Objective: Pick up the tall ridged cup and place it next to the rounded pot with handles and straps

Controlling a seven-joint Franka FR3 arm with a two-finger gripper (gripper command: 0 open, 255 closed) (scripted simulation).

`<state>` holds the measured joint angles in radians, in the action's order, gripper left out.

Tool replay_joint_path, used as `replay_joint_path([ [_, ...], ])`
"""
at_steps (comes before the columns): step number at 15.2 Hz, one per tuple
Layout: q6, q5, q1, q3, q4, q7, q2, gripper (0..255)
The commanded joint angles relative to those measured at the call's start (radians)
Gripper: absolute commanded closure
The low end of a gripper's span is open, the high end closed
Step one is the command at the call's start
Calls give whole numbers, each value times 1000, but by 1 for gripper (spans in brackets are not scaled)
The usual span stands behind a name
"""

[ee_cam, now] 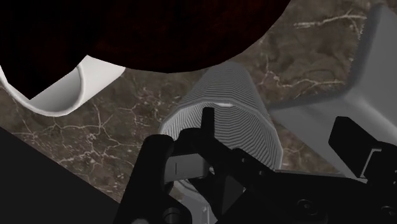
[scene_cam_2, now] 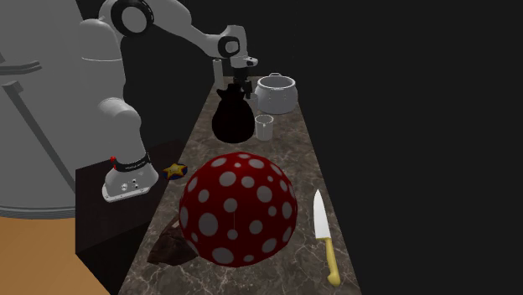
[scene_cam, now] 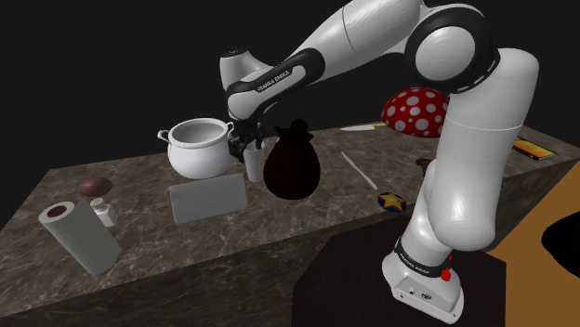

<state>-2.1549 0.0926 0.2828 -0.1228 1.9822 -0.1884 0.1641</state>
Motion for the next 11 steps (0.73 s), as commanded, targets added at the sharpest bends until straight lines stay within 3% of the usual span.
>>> replay_joint_path([
  [1,0,0,0,0,1,0,0,0],
  [6,118,1,6,3,-72,1,-45,0],
  [11,118,1,5,3,-72,1,-45,0],
])
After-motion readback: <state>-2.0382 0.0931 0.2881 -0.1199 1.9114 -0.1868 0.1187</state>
